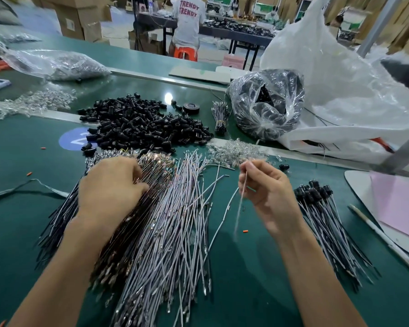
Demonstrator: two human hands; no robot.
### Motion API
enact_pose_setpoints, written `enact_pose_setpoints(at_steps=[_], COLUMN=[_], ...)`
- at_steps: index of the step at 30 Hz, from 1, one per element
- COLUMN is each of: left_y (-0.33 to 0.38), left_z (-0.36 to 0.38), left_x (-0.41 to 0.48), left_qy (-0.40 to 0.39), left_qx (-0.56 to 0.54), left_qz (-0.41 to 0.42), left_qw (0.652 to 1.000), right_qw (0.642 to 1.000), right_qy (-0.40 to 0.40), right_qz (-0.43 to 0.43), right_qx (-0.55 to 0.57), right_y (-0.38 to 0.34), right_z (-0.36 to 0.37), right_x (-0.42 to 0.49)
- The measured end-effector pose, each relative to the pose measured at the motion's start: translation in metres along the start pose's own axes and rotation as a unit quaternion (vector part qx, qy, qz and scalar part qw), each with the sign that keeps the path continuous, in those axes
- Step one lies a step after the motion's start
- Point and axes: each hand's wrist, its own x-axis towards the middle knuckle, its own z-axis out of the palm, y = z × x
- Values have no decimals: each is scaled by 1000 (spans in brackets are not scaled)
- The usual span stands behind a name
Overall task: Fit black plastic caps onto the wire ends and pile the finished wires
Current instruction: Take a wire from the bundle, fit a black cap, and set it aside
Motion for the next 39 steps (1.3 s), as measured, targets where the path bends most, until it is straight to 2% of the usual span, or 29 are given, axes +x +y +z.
enact_pose_setpoints(at_steps=[3, 10, 12, 14, 16, 19, 23, 24, 26, 28, 29, 30, 32, 34, 36, 39], left_y=[-2, 2, 4, 10, 20, 40, 60, 64, 73, 80, 83, 84, 84, 83, 83, 89], left_z=[0, 3, 1, -8, -21, -39, -47, -45, -37, -26, -20, -15, -10, -6, -1, 5], left_x=[4, 7, 6, 6, 7, 3, -3, -5, -9, -13, -15, -15, -14, -12, -11, -13], left_qy=[-31, -16, 25, 68, 88, 73, -14, -40, -82, -122, -145, -169, -214, -247, -261, -271], left_qx=[19, 10, -41, -144, -287, -482, -632, -652, -666, -673, -686, -707, -750, -782, -796, -812], left_qz=[-21, -28, -8, 24, 45, 77, 146, 155, 156, 134, 118, 101, 67, 40, 22, -28], left_qw=[999, 999, 999, 987, 953, 870, 761, 741, 725, 717, 703, 680, 622, 571, 546, 516], right_qw=[999, 998, 998, 998, 998, 998, 997, 997, 997, 999, 997, 984, 917, 865, 873, 917], right_qy=[0, 10, 13, 9, 1, -19, -51, -57, -55, -19, 17, 68, 159, 179, 153, 99], right_qz=[24, 30, 27, 25, 26, 33, 53, 58, 51, -11, -72, -147, -296, -367, -359, -298], right_qx=[-34, -49, -49, -51, -58, -53, -16, -5, 23, 23, -12, -73, -216, -293, -292, -245], right_y=[3, 2, 2, 2, 3, 5, 7, 7, 7, 7, 8, 8, 7, 7, 7, 9], right_z=[3, 3, 2, 3, 4, 7, 12, 13, 14, 13, 12, 10, 6, 4, 6, 13], right_x=[0, -1, -1, -1, -2, -3, -5, -5, -6, -6, -6, -7, -6, -7, -7, -9])
